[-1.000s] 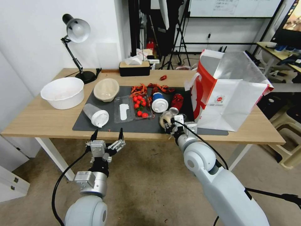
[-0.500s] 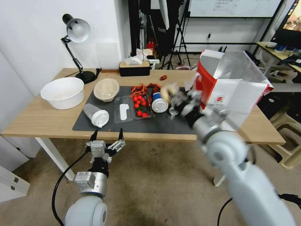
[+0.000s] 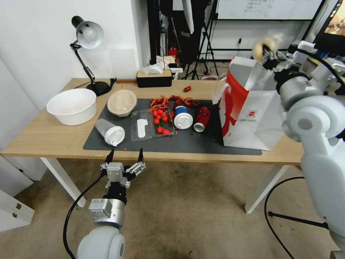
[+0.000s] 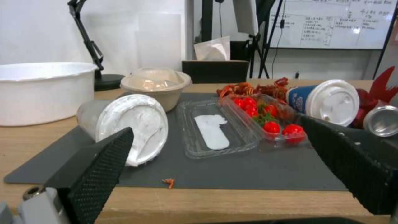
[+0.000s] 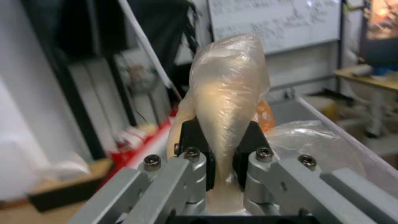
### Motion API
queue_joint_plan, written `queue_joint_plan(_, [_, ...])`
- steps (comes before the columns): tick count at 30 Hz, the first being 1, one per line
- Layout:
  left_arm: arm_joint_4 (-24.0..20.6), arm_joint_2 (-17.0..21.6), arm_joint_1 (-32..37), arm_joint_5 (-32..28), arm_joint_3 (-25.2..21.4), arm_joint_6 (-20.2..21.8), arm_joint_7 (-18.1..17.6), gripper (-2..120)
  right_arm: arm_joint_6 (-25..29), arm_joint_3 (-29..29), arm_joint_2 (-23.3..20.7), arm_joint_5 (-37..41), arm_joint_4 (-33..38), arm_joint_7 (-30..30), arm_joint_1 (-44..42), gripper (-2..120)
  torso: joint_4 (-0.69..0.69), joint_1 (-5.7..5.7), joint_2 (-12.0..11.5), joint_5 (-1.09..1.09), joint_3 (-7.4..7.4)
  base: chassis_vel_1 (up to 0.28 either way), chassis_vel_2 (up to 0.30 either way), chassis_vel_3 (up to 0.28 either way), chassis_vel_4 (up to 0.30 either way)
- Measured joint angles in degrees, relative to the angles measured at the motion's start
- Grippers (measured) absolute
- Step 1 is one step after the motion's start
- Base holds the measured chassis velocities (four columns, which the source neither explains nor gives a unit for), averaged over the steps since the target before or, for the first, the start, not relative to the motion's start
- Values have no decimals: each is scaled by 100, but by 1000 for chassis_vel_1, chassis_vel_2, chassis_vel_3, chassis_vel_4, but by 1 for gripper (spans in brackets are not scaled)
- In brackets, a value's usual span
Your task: Pick up the trash from the table and place it into the takeout bag.
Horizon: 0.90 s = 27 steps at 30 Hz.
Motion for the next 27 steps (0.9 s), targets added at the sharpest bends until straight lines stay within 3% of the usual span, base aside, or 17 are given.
queue_joint_plan(5, [0, 0, 3, 5, -1, -11, 2, 100, -322, 26, 31, -10, -104, 127, -23, 14, 0, 0, 0, -1, 0, 0, 0, 0, 0])
queue_joint_plan(11, [0, 0, -4, 11, 3, -15, 5, 100, -573, 23, -43, 59, -146, 201, -48, 40, 1, 0, 0, -2, 0, 0, 0, 0, 0])
queue_joint_plan(19, [18, 0, -29, 10, 20, -17, 7, 100, -588, 7, -192, 88, -171, 195, -72, 64, 1, 0, 0, -2, 0, 0, 0, 0, 0])
queue_joint_plan(23, [31, 0, -45, 7, 36, -18, 8, 100, -579, 10, -247, 87, -137, 168, -97, 85, 0, 0, 0, -1, 0, 0, 0, 0, 0])
queue_joint_plan(25, [31, 0, -45, 8, 36, -19, 8, 100, -575, 11, -247, 88, -133, 165, -98, 85, 0, 0, 0, -2, 0, 0, 0, 0, 0])
queue_joint_plan(27, [38, 0, -46, 2, 36, -19, 8, 100, -322, 19, -246, 120, -93, 52, -117, 97, 0, 0, 0, -1, 0, 0, 0, 0, 0])
